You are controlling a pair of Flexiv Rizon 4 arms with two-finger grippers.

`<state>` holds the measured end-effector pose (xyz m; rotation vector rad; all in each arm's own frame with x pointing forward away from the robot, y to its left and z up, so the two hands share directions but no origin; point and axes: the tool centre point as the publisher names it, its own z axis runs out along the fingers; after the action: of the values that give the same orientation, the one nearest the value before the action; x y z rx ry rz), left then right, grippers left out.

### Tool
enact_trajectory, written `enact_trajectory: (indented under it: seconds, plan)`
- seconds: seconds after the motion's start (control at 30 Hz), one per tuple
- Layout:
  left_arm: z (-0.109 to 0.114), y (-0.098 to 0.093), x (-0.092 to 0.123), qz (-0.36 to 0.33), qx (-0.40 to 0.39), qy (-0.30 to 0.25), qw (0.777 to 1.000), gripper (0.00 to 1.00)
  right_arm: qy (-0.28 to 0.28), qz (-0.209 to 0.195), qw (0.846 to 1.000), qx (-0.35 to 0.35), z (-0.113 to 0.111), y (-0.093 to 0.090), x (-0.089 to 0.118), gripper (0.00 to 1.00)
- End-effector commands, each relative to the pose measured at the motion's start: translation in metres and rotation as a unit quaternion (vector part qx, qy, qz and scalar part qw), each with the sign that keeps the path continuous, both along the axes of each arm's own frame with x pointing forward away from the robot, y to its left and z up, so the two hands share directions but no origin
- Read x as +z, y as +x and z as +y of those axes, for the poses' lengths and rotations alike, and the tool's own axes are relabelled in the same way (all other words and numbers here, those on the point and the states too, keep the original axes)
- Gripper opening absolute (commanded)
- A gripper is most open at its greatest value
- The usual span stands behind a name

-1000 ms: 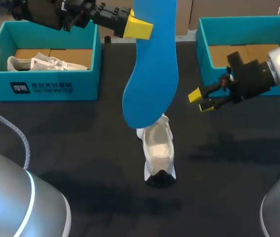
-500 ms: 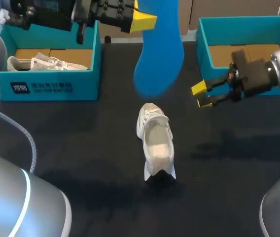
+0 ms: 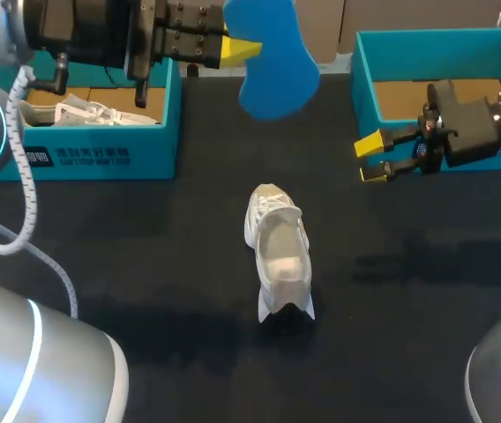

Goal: Take the shoe out of the shoebox, open the shoe tongue, remove and reinsert the insole, then place the shoe into the shoebox

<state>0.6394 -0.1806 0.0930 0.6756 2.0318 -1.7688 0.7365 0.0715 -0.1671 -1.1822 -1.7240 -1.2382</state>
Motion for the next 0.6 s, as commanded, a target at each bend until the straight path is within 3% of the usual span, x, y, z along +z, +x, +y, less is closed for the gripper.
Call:
enact_trajectory:
  seconds: [0.03,0.17,0.6]
  plan:
    - [0.002,-0.010,-0.009,-0.118,-0.006,-0.025,0.993,0.00,-0.001,0.000,1.000,-0.001,0.001,-0.001,0.000,1.00]
    - [0.005,-0.014,-0.017,-0.253,-0.018,-0.052,0.966,0.00,0.002,0.001,1.000,0.001,0.001,0.000,0.002,1.00]
    - [0.007,0.014,-0.075,-0.387,-0.049,-0.076,0.918,0.00,0.068,0.022,0.997,0.023,-0.003,0.020,0.025,1.00]
